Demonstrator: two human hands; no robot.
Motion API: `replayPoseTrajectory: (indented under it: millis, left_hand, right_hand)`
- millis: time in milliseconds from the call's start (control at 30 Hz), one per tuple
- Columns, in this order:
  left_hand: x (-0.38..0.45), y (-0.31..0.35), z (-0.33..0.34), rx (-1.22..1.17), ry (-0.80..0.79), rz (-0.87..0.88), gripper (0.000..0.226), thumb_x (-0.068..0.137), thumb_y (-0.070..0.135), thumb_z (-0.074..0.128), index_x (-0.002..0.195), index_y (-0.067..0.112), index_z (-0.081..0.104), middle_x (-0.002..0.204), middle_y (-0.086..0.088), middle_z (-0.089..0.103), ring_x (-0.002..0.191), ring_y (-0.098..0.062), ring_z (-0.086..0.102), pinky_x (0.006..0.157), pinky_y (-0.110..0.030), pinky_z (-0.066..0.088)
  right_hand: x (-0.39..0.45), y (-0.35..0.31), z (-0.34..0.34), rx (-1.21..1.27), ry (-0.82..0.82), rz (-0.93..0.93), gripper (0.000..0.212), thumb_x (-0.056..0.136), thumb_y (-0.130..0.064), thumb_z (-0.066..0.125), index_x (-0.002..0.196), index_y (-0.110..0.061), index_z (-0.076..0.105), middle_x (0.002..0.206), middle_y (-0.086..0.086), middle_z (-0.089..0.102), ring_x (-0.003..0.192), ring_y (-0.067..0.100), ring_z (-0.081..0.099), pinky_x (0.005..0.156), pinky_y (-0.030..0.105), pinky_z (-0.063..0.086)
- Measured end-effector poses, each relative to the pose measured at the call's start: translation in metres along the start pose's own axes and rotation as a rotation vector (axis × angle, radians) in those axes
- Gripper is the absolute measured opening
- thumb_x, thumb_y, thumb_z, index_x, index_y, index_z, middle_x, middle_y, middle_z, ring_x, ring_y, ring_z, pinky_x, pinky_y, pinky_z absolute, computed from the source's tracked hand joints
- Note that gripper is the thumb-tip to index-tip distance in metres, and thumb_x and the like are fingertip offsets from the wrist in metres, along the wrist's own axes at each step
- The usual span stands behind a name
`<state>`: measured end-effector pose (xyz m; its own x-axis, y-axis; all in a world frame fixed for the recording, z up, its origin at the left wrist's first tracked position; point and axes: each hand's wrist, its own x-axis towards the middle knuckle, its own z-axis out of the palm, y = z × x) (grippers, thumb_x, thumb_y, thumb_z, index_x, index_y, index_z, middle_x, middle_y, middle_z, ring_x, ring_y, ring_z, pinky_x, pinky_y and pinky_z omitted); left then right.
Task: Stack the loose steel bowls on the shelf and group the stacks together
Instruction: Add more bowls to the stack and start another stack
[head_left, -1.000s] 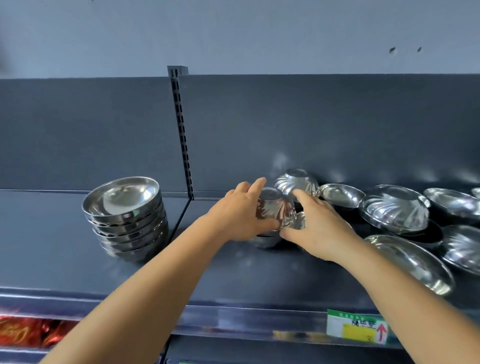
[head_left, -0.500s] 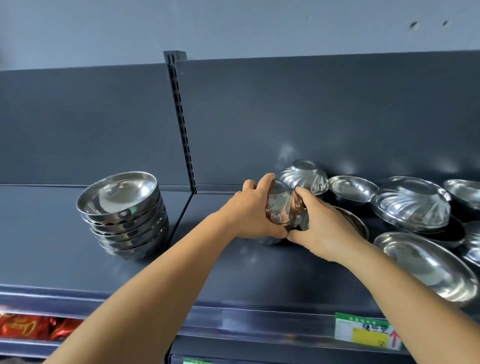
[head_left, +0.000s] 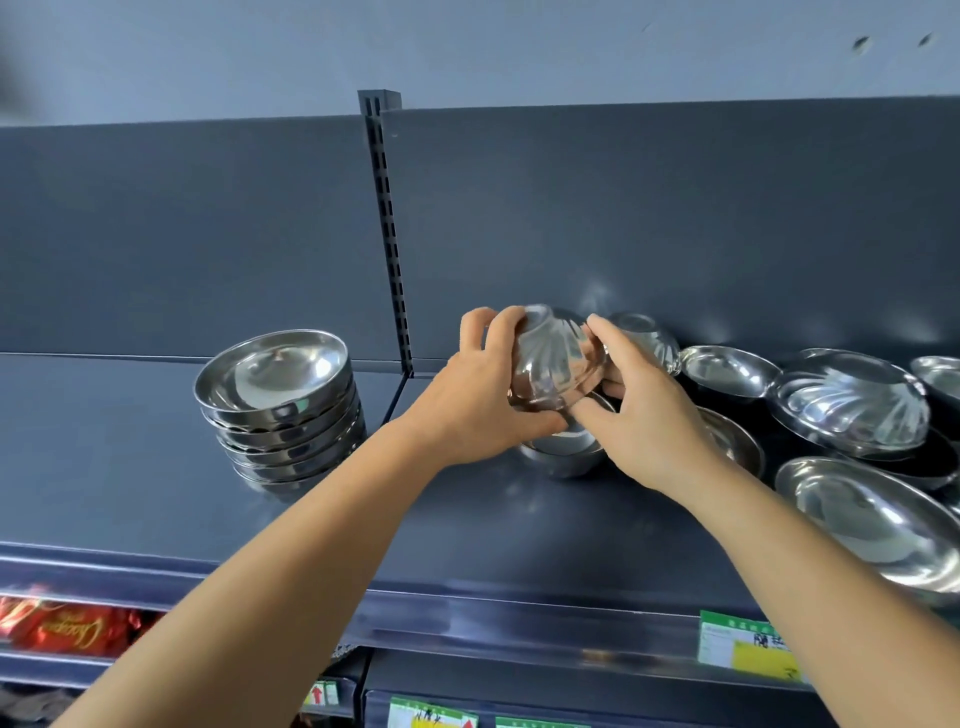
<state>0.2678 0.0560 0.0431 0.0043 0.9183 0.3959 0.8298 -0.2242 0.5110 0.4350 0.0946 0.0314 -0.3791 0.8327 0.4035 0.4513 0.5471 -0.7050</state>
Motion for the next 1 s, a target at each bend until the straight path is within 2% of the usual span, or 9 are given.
replayPoseTrajectory:
  millis: [200,267,367,433,500,567,700,833,1000]
  left_hand:
    - [-0.013,-0.014,-0.006,-0.049,0.011,-0.053,0.081,0.082,0.041,0.072,0.144,0.016,0.026,0.14,0.003,0.031,0.101,-0.007,0.047,0.09,-0.021,0.042]
    - [-0.013,-0.023,-0.004,-0.083,0.03,-0.096,0.067,0.082,0.043,0.07,0.132,0.012,0.038,0.126,-0.001,0.04,0.089,-0.006,0.049,0.082,-0.024,0.046]
    - [-0.013,-0.032,0.0,-0.239,0.086,-0.171,0.053,0.082,0.047,0.066,0.102,0.002,0.049,0.092,-0.014,0.054,0.068,-0.008,0.043,0.061,-0.023,0.04]
    - [-0.017,-0.033,-0.001,-0.294,0.169,-0.228,0.036,0.087,0.036,0.064,0.093,0.003,0.049,0.079,-0.005,0.054,0.066,-0.012,0.045,0.058,-0.022,0.04]
    - [-0.02,-0.039,0.0,-0.32,0.221,-0.255,0.04,0.085,0.043,0.061,0.092,0.005,0.051,0.074,0.003,0.052,0.063,-0.011,0.046,0.054,-0.016,0.038]
    - [-0.023,-0.048,0.001,-0.33,0.237,-0.299,0.057,0.077,0.06,0.056,0.087,0.003,0.051,0.073,0.002,0.051,0.06,-0.01,0.046,0.055,-0.02,0.043]
    - [-0.032,-0.054,0.005,-0.332,0.196,-0.453,0.063,0.067,0.072,0.05,0.075,0.011,0.041,0.07,-0.001,0.045,0.063,-0.017,0.047,0.075,-0.051,0.058]
    - [-0.042,-0.051,0.006,-0.344,0.164,-0.485,0.055,0.071,0.071,0.05,0.067,0.019,0.032,0.066,0.002,0.038,0.063,-0.019,0.048,0.078,-0.053,0.057]
    - [-0.05,-0.053,0.007,-0.385,0.178,-0.484,0.054,0.072,0.071,0.052,0.066,0.02,0.034,0.066,0.003,0.038,0.062,-0.017,0.044,0.082,-0.054,0.056]
  right_hand:
    - [0.001,-0.011,-0.002,-0.059,-0.063,-0.027,0.053,0.087,-0.019,0.062,0.135,-0.032,0.044,0.132,-0.019,0.052,0.122,0.007,0.05,0.098,0.023,0.039]
    - [0.002,-0.01,-0.003,-0.053,-0.096,0.011,0.045,0.088,-0.019,0.057,0.13,-0.031,0.046,0.129,-0.012,0.057,0.119,0.018,0.054,0.096,0.03,0.042]
    - [0.005,-0.001,-0.004,-0.097,-0.126,0.106,0.058,0.093,-0.024,0.051,0.147,-0.03,0.032,0.149,-0.007,0.042,0.133,0.015,0.043,0.106,0.029,0.033]
    - [0.008,0.006,-0.005,-0.171,-0.148,0.161,0.057,0.095,-0.025,0.048,0.149,-0.025,0.029,0.152,-0.003,0.039,0.131,0.017,0.044,0.104,0.029,0.033]
    - [0.011,0.013,-0.003,-0.302,-0.19,0.242,0.055,0.096,-0.028,0.046,0.149,-0.024,0.029,0.147,0.005,0.044,0.118,0.024,0.05,0.096,0.033,0.038]
    - [0.014,0.021,0.0,-0.479,-0.22,0.279,0.048,0.095,-0.032,0.044,0.142,-0.024,0.036,0.137,0.013,0.049,0.114,0.033,0.049,0.093,0.037,0.039]
    - [0.017,0.021,0.007,-0.65,-0.234,0.262,0.033,0.094,-0.034,0.045,0.123,-0.019,0.048,0.126,0.015,0.053,0.116,0.037,0.045,0.094,0.04,0.035]
    - [0.023,0.02,0.011,-0.719,-0.201,0.232,0.037,0.093,-0.035,0.051,0.124,-0.015,0.049,0.13,0.008,0.056,0.12,0.033,0.047,0.092,0.039,0.038]
    - [0.028,0.023,0.014,-0.661,-0.168,0.27,0.015,0.087,-0.028,0.057,0.094,-0.015,0.056,0.101,0.007,0.064,0.096,0.03,0.056,0.073,0.034,0.044]
